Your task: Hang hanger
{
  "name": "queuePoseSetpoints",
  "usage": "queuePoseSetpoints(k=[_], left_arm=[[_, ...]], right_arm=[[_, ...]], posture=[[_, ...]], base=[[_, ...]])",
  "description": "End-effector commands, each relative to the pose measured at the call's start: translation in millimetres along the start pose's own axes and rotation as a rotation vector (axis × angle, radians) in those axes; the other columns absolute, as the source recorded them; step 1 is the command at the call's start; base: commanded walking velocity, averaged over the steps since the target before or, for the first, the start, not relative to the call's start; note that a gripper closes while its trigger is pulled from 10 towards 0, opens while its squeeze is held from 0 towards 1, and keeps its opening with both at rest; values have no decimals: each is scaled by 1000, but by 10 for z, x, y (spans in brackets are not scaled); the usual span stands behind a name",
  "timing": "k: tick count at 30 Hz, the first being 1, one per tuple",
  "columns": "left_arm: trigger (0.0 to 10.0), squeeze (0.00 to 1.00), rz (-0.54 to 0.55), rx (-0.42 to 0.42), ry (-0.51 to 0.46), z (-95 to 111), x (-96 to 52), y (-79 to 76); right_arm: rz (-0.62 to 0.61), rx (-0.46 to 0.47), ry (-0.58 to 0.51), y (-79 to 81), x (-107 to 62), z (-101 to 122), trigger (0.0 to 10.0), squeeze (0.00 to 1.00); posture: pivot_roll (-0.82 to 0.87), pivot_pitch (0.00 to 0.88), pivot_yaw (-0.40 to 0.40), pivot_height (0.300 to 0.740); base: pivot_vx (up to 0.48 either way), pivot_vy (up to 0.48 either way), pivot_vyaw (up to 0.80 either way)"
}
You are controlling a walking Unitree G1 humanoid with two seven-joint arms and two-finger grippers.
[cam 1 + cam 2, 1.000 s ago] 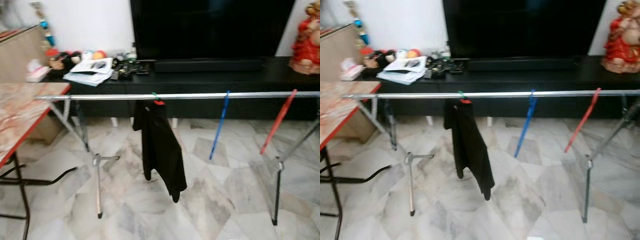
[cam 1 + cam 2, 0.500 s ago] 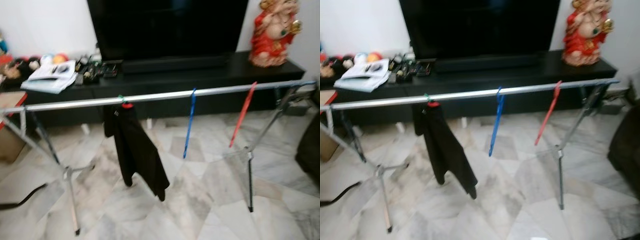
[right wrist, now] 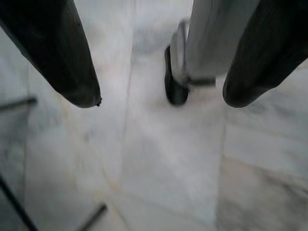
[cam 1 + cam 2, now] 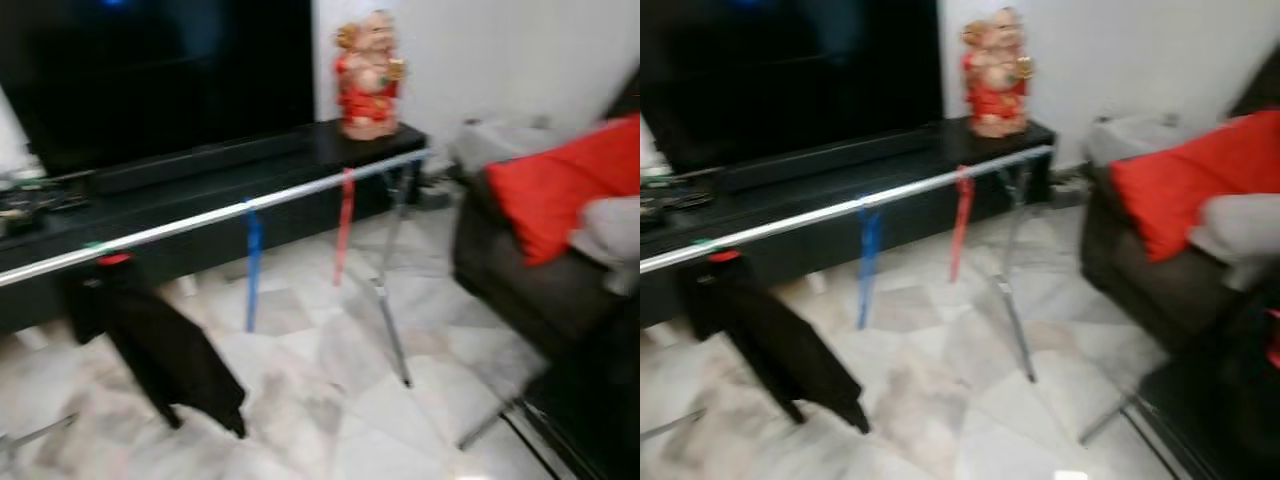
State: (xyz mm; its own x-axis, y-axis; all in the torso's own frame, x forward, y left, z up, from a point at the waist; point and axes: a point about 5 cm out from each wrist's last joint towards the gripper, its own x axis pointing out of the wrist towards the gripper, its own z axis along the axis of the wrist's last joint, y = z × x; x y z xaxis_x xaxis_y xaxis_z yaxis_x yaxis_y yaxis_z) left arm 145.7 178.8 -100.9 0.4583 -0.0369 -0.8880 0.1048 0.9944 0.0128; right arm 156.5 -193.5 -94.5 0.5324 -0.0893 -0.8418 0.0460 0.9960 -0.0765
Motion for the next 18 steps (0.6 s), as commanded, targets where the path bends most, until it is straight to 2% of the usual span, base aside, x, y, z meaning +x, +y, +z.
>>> queuePoseSetpoints(k=[1,18], left_arm=[[10000,0,-4,11,47,-96,-9,-9],[10000,0,-4,15,46,-92,-10,-2]], right_arm=[[-5,5,7,-19,-4,-20,10000,0],[-11,10,15,-59,-16,-69,10000,0]], posture=[[2,43,69,740],[6,31,72,740]], base=[[0,0,-800],[0,0,-800]])
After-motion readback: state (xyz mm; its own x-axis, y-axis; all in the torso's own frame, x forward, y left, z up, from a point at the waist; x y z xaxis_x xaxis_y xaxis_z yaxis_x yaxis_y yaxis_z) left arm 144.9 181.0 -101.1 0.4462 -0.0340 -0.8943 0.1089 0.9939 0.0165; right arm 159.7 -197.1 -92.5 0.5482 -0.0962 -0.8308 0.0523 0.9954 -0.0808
